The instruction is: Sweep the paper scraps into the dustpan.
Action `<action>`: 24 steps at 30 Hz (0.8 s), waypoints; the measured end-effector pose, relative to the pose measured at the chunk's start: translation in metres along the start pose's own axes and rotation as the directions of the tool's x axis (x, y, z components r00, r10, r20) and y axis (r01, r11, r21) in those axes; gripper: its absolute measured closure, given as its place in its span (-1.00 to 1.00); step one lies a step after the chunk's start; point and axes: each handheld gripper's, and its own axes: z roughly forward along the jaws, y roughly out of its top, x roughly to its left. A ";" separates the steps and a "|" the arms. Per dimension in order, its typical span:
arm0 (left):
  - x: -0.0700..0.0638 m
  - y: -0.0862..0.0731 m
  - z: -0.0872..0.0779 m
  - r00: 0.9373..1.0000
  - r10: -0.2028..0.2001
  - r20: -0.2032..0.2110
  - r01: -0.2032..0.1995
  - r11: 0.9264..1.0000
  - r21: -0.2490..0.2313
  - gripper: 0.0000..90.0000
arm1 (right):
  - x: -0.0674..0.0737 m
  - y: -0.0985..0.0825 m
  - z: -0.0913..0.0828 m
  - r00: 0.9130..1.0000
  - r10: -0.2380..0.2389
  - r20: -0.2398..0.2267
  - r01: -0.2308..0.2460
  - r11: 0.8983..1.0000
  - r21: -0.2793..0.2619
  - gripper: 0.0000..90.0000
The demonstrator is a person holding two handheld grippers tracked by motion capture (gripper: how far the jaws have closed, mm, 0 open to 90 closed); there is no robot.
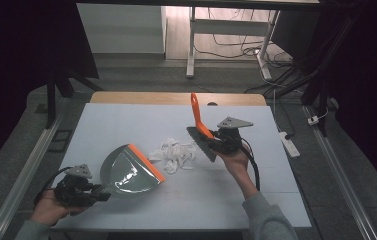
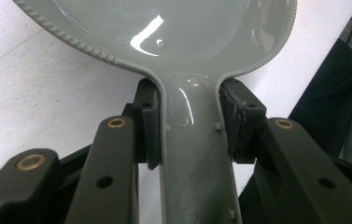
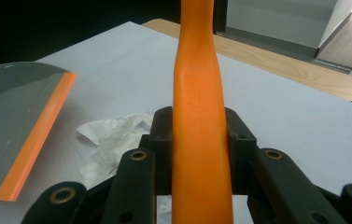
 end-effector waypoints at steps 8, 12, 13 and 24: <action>-0.001 0.000 0.007 1.000 0.005 0.007 -0.005 0.999 0.032 0.36 | -0.007 0.002 0.001 0.999 0.001 0.043 -0.002 1.000 0.023 0.55; 0.002 -0.002 0.007 1.000 0.001 0.009 -0.001 0.999 0.041 0.36 | -0.016 0.004 0.000 0.998 0.042 0.054 -0.043 0.999 0.008 0.55; 0.002 -0.002 0.007 1.000 -0.002 0.007 0.002 0.999 0.043 0.36 | -0.018 0.004 0.002 0.997 0.049 0.062 -0.050 0.999 0.013 0.55; 0.010 -0.006 0.010 1.000 -0.020 0.019 0.019 0.998 0.067 0.36 | -0.033 -0.001 0.029 0.992 0.060 0.115 -0.070 0.994 0.088 0.55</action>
